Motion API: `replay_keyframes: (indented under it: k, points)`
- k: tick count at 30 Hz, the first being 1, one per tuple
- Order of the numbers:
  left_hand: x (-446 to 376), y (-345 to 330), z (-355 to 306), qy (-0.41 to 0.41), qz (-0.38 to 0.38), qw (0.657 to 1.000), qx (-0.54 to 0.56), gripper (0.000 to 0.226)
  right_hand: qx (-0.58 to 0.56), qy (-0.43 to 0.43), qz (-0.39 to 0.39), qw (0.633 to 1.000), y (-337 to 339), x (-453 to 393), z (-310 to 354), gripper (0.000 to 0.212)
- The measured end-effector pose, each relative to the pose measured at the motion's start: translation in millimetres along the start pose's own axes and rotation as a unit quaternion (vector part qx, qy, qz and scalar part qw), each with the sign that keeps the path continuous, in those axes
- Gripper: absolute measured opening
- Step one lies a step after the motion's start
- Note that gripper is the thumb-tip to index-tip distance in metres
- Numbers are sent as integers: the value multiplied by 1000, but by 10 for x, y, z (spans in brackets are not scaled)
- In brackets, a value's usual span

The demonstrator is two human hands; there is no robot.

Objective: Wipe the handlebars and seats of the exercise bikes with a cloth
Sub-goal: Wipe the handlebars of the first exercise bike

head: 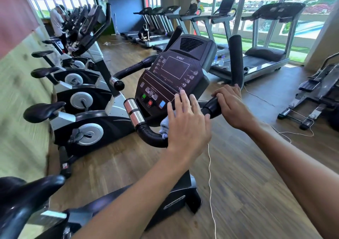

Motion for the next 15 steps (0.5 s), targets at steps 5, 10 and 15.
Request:
replay_keyframes:
  k: [5, 10, 15]
  points:
    - [-135, -50, -78, 3, -65, 998, -12, 49, 1, -16, -25, 1000, -54, -21, -4, 53]
    - [-64, -32, 10, -50, -86, 995, 7, 40, 21, 3, -34, 999, -4, 34, 51, 48]
    - [241, -12, 304, -79, -130, 988, 27, 37, 21, -20, -33, 999, -26, 12, 45, 48]
Point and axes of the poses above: each hand's wrist, its own x-axis away from the middle knuckle, its own y-axis out of the back of the hand, z = x × y, the point moved 6 cm from there along -x, towards the middle knuckle, and after that the axes turned 7 degrees about -y, right-handed, at the moved point
